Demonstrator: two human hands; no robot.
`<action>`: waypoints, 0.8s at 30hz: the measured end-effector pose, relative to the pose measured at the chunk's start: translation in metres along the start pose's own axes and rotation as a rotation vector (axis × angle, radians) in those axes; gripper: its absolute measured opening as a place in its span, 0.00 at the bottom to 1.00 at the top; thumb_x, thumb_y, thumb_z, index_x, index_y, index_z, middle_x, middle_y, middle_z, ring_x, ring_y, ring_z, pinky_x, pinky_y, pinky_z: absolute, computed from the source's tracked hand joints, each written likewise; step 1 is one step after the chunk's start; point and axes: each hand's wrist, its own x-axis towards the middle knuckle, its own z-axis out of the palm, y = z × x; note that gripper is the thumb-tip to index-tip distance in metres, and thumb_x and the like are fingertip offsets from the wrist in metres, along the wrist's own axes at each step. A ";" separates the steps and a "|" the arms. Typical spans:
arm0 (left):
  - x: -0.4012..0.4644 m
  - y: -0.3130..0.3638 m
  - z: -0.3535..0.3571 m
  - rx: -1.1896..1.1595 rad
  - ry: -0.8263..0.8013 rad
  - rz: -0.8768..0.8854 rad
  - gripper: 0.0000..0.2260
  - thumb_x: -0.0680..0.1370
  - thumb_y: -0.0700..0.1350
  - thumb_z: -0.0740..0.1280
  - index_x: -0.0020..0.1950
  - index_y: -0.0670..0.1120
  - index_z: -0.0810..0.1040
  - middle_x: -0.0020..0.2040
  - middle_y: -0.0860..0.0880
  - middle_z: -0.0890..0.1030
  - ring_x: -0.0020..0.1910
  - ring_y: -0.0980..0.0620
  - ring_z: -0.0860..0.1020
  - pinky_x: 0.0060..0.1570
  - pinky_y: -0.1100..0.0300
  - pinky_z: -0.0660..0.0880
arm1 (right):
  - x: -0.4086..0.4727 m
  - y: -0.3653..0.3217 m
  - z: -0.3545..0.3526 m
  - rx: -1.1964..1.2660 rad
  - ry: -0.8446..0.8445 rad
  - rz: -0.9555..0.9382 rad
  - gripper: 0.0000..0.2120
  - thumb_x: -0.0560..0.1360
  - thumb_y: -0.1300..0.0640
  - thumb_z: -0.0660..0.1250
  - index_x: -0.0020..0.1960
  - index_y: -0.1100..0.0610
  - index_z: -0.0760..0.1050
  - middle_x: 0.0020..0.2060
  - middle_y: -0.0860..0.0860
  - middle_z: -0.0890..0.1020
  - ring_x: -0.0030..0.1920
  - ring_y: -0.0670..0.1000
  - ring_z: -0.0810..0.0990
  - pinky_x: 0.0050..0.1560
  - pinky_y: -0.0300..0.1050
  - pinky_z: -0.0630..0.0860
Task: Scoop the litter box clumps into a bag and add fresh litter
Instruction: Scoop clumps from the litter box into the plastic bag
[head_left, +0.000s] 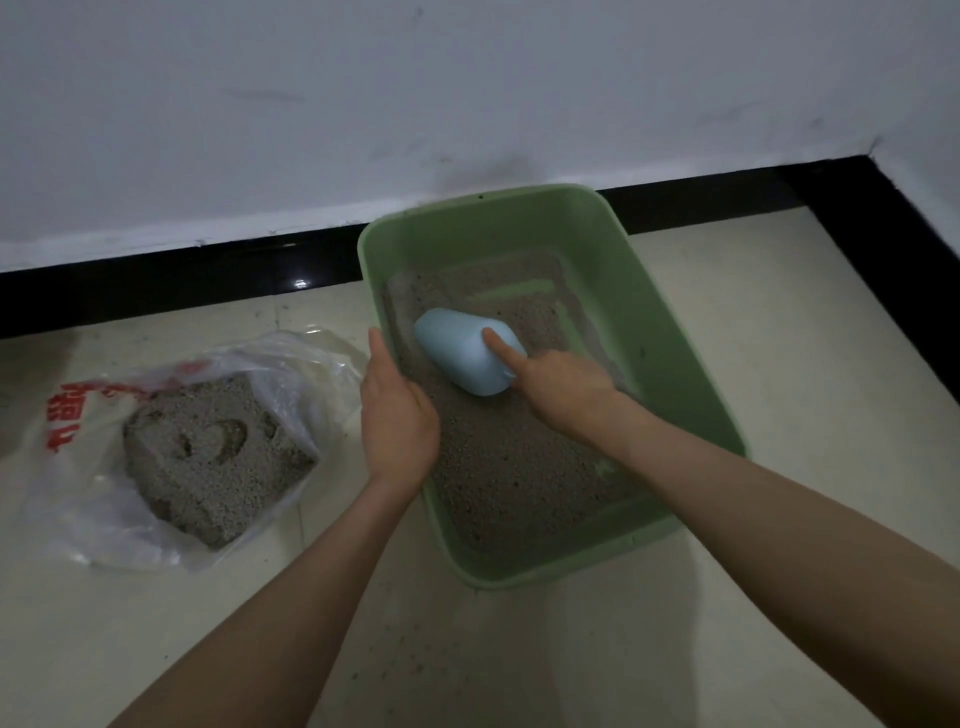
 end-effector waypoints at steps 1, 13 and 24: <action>0.000 0.000 0.000 0.004 0.001 0.000 0.28 0.78 0.34 0.54 0.76 0.42 0.48 0.69 0.39 0.67 0.65 0.42 0.68 0.61 0.50 0.69 | -0.009 0.003 -0.001 -0.030 -0.004 -0.005 0.35 0.79 0.65 0.51 0.76 0.45 0.35 0.45 0.57 0.76 0.37 0.55 0.70 0.35 0.48 0.66; 0.000 0.002 0.000 -0.012 -0.029 -0.032 0.28 0.78 0.36 0.52 0.77 0.44 0.47 0.70 0.40 0.67 0.66 0.42 0.68 0.63 0.48 0.69 | -0.097 0.068 -0.014 -0.255 -0.006 0.018 0.29 0.82 0.52 0.51 0.73 0.35 0.38 0.41 0.52 0.77 0.36 0.53 0.74 0.35 0.46 0.69; 0.002 0.001 0.000 -0.010 -0.006 -0.031 0.27 0.78 0.36 0.52 0.76 0.44 0.49 0.69 0.40 0.67 0.65 0.42 0.69 0.61 0.50 0.68 | -0.077 0.047 -0.012 -0.316 0.040 0.028 0.24 0.81 0.56 0.54 0.74 0.43 0.55 0.52 0.50 0.77 0.48 0.54 0.78 0.37 0.44 0.66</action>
